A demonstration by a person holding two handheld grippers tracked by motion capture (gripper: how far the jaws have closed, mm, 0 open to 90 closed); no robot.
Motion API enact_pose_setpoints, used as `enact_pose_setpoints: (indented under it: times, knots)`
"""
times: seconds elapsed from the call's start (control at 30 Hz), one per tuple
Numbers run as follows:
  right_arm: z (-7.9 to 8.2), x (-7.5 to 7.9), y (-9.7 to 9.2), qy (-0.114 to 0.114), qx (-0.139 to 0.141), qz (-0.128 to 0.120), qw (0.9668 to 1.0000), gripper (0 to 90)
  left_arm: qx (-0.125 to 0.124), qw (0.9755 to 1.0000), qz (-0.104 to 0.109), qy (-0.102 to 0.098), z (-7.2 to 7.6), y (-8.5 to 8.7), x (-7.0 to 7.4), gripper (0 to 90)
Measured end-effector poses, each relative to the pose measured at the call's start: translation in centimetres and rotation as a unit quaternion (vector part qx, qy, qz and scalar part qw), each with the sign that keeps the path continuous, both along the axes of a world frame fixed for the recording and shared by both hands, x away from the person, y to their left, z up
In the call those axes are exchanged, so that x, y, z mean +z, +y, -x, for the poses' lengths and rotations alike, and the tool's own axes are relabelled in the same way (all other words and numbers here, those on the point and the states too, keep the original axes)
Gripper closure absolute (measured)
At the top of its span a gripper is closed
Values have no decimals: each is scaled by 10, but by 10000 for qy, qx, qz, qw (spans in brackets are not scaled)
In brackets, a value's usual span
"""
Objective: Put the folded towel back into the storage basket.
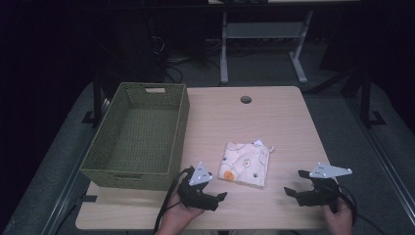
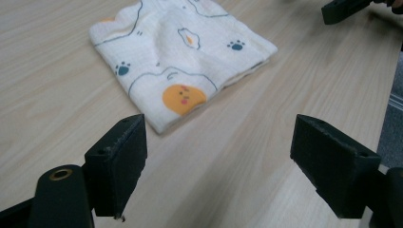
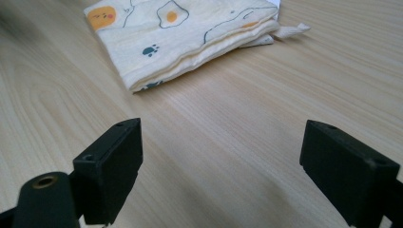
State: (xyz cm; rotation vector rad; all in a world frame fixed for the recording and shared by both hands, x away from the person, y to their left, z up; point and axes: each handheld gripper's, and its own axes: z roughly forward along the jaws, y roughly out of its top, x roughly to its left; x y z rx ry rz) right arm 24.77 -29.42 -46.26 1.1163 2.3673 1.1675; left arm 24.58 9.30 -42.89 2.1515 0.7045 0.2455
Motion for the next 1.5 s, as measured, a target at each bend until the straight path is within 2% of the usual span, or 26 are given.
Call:
enact_pose_setpoints:
  times: [0.07, 0.1, 0.17, 0.23, 0.4, 0.57, 0.67, 0.8, 1.0, 1.17, 1.23, 1.27, 1.5]
  knots:
    - [0, 0, 0, -5, -3, -8, 10000, 138, 3, 10000, 50, 20, -1, -2, 0, 203]
    - [0, 0, -1, -7, -13, -9, 10000, 138, -96, 9999, -6, 48, -5, -7, 2, 204]
    - [0, 0, -1, 1, -22, -10, 10000, 138, -115, 9999, -7, 55, -8, -12, 2, 206]
    - [0, 0, -1, 21, -26, -21, 10000, 137, -205, 9997, -100, 52, -12, -16, 4, 208]
    - [0, 0, -2, -13, -37, -54, 10000, 137, -272, 9995, -126, 103, -18, -24, 6, 218]
    - [1, 0, -2, -2, -15, -57, 10000, 138, -337, 9987, -365, 102, -29, -36, 8, 224]
    - [1, 1, -2, -13, -13, -60, 10000, 137, -338, 9986, -382, 127, -34, -40, 8, 224]
    - [1, 1, -2, -37, 1, -11, 10000, 138, -391, 9976, -554, 123, -44, -49, 9, 228]
    - [1, 1, -2, -39, 12, -30, 10000, 137, -388, 9970, -657, 137, -59, -62, 10, 234]
    - [2, 1, -2, -19, 21, -42, 10000, 137, -353, 9959, -817, 178, -72, -77, 7, 245]
    - [2, 1, -2, -37, 17, -53, 10000, 137, -296, 9959, -817, 262, -79, -84, 3, 247]
    - [2, 1, -2, -43, 8, -52, 10000, 137, -279, 9958, -849, 219, -81, -87, 2, 253]
    - [2, 1, -2, -54, 36, -32, 10000, 138, -232, 9948, -931, 341, -96, -102, -8, 291]
